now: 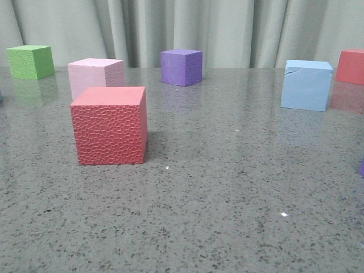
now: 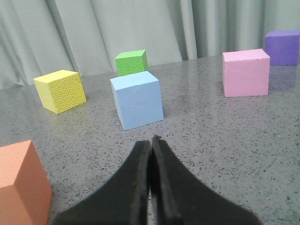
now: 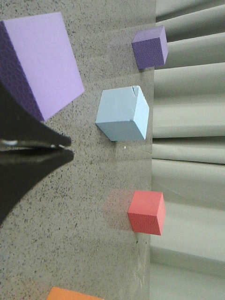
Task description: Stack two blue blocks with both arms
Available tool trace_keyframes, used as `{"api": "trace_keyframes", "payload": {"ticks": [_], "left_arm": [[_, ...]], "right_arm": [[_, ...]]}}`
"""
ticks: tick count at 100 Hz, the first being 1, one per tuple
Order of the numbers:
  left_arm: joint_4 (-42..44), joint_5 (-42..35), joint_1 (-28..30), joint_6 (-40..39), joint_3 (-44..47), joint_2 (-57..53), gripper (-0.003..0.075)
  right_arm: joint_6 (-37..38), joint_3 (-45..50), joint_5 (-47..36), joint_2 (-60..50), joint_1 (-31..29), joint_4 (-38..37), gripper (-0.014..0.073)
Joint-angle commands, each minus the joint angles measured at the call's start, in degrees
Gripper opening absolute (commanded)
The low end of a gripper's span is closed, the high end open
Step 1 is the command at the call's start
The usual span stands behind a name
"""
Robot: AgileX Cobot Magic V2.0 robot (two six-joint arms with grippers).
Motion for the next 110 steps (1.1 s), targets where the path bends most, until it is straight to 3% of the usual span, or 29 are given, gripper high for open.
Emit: {"api": "trace_keyframes", "payload": {"ticks": [1, 110], "left_arm": [[-0.52, -4.77, 0.17, -0.02, 2.41, -1.84, -0.0019], [-2.66, -5.51, 0.17, -0.02, 1.57, -1.84, -0.0019]], "right_arm": [[-0.39, -0.91, -4.24, -1.43, -0.2, -0.04, -0.0068], [-0.39, -2.49, -7.06, -1.43, -0.2, 0.85, -0.0068]]}}
